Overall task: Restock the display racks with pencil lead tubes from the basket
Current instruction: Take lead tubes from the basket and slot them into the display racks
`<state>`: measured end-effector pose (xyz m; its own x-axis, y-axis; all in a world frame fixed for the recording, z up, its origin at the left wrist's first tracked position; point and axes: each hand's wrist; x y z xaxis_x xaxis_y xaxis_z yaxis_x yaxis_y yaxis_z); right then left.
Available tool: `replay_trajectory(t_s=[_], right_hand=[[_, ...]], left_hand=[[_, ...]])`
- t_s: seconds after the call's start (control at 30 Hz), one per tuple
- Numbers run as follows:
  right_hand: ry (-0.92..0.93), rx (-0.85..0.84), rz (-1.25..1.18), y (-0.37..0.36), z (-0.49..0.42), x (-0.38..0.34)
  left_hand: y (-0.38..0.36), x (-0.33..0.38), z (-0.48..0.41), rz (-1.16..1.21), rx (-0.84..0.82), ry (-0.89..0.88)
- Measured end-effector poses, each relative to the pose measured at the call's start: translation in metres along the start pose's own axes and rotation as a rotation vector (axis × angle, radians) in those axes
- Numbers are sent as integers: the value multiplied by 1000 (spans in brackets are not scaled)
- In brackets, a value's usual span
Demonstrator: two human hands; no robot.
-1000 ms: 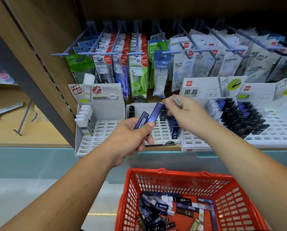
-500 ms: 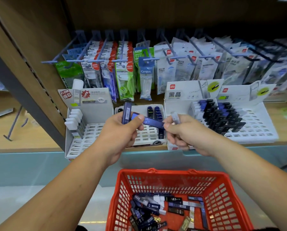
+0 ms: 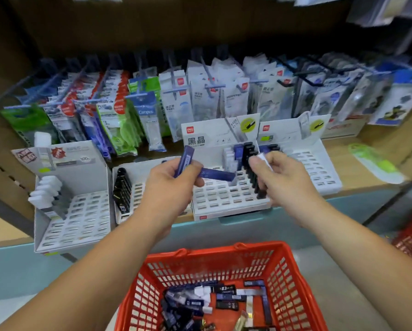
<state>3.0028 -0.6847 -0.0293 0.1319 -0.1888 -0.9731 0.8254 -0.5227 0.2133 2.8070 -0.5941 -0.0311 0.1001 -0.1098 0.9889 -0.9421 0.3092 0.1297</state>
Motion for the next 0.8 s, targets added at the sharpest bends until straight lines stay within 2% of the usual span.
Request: replay_trajectory(t_s=[0.13,0.27,0.47,0.63,0.8], right_hand=[[167,64,48,20,-8,5],[195,64,112,30,-25,21],[230,10,57,35,-33,30],[166,-26,-123,38,-29,34],[53,3,-123,41,-31,44]], left_hand=[[-26,17,-16,-217,-83,-118],[-38,31,-39,-396,-166,-174],[-50,43,-66,-537,-198,-246],[-72,47,-87,-894,-343,-367],[-92,36,-91,-987,-432,-328]])
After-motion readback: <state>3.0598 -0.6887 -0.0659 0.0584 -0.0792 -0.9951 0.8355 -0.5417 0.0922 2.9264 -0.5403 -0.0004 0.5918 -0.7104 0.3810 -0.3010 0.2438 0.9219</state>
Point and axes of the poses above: each hand's wrist, its own z-axis away from the middle knuckle, its own y-axis out of the back of the hand, x = y × z, and after that the axes turned 6 degrees about -y, right-handed
